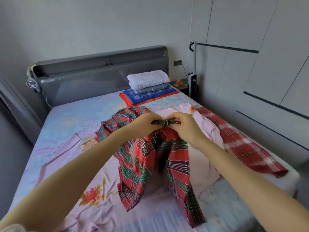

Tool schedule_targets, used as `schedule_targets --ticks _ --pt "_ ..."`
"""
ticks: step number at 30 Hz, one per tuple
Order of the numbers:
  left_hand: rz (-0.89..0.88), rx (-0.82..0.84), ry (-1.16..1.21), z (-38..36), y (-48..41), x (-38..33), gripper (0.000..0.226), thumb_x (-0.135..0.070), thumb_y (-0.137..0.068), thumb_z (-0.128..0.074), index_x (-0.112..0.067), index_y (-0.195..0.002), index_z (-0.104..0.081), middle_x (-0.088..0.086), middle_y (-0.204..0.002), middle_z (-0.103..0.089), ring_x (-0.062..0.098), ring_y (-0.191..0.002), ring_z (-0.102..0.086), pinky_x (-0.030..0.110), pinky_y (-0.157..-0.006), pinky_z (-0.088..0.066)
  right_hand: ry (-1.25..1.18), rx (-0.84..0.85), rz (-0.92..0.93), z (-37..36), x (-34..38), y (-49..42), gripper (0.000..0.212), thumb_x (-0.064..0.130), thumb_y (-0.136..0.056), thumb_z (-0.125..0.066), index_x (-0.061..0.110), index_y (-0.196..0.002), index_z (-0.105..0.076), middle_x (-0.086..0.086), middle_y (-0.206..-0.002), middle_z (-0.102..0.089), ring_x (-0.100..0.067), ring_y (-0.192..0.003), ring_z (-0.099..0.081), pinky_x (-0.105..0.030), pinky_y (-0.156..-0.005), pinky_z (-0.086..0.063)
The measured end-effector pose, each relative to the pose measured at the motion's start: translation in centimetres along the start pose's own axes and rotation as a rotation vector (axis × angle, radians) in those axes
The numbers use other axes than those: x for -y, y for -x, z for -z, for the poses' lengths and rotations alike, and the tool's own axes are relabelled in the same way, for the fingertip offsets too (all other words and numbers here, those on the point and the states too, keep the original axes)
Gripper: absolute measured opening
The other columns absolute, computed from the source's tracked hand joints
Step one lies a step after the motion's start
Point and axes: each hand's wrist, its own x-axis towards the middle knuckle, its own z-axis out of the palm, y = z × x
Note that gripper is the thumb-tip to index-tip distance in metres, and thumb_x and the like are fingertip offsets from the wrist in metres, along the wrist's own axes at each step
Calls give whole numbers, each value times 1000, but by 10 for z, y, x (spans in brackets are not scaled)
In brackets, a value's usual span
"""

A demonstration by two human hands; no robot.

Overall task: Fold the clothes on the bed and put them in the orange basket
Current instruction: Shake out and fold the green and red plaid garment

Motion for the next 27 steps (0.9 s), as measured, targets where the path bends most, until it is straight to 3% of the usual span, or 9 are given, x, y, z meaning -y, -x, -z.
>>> schedule_targets --ticks 2,5,11,14,16,18,20,24,27 --pt "-6 -98 -50 -8 -6 -7 19 -6 -94 -48 -2 -103 -64 13 -98 -63 24 -86 -54 25 -67 -33 -42 -53 -27 2 -11 8 17 0 -83 -65 8 -97 -65 -3 -94 -65 -14 -90 -60 -24 -85 -49" --pt "-25 -342 13 -5 -12 -18 21 4 -88 -48 0 -100 -65 10 -101 -62 24 -94 -54 21 -72 -31 20 -121 -53 -1 -30 20 11 11 -81 -70 13 -87 -61 0 -83 -63 -15 -78 -59 -24 -74 -46" --pt "-172 -571 87 59 -12 -49 17 8 -82 -48 0 -87 -63 5 -82 -56 17 -81 -49 25 -69 -33 180 -135 -120 -10 -63 37 24 21 -82 -71 8 -102 -68 -5 -92 -69 -22 -85 -63 -24 -68 -40" --pt "-139 -700 189 98 -8 -55 21 3 -78 -46 -13 -78 -59 -5 -69 -56 13 -72 -50 26 -66 -37 167 -160 -97 -17 -69 42 18 18 -83 -70 4 -94 -68 1 -73 -64 -12 -63 -55 -13 -53 -32" --pt "-115 -761 223 122 -1 -54 29 3 -76 -44 -24 -70 -54 -13 -62 -55 2 -63 -49 23 -63 -38 242 -138 -101 -19 -70 41 15 20 -87 -66 11 -74 -65 5 -62 -55 -3 -50 -44 -16 -50 -31" --pt "-89 -813 238 139 11 -51 36 3 -74 -43 -31 -67 -52 -18 -61 -58 -3 -63 -50 23 -64 -40 343 -113 -134 -19 -76 40 31 30 -91 -58 17 -63 -58 5 -52 -48 -6 -45 -44 -18 -49 -32" --pt "-52 -848 220 145 24 -39 37 6 -76 -43 -29 -70 -55 -17 -65 -59 1 -68 -53 27 -68 -43 342 -189 -158 -14 -86 36 42 41 -90 -51 5 -80 -68 -10 -64 -62 -26 -61 -59 -29 -56 -36" --pt "165 -840 27 144 46 14 21 3 -84 -46 -8 -90 -64 12 -83 -63 31 -87 -59 37 -74 -43 215 -475 -247 25 -75 2 18 0 -89 -53 -2 -93 -70 -19 -93 -70 -34 -89 -63 -29 -66 -35" --pt "348 -856 59 137 62 60 17 -10 -91 -49 -6 -87 -65 15 -75 -60 33 -73 -57 39 -71 -43 82 -764 -127 70 -3 -37 24 -8 -82 -45 0 -89 -66 -10 -83 -65 -23 -74 -56 -27 -59 -27"
